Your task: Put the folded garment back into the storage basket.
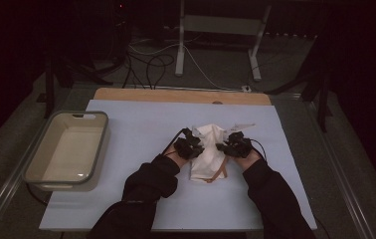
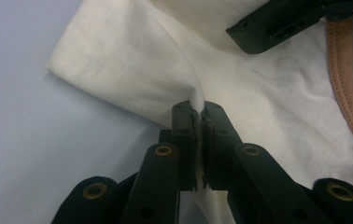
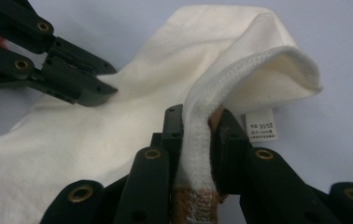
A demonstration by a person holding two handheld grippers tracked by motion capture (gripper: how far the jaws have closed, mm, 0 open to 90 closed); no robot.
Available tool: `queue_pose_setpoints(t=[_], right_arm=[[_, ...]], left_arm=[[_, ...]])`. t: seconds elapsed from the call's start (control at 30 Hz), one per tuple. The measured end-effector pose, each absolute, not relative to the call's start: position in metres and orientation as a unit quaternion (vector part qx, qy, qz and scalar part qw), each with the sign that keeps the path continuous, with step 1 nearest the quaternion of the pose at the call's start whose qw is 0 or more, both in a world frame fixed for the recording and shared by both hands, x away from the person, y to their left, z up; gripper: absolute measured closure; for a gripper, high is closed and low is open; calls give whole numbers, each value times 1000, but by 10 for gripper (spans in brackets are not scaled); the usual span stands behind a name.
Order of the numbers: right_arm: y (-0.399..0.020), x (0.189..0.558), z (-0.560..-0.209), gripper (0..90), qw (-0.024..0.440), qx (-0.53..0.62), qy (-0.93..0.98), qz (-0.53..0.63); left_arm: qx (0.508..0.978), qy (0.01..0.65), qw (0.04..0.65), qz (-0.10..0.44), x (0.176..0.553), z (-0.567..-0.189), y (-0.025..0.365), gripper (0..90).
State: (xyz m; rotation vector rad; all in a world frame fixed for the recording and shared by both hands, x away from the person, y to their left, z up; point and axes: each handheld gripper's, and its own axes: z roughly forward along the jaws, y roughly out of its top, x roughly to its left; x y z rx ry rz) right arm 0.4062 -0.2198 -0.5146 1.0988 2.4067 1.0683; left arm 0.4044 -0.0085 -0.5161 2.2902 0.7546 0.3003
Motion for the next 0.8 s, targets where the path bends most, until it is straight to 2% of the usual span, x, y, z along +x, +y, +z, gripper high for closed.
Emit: queue_pose_setpoints(t=[0.8], right_arm=[[-214, 396, -485, 777, 150, 373, 829, 389]], left_arm=[[878, 277, 373, 113, 394, -479, 5, 865]])
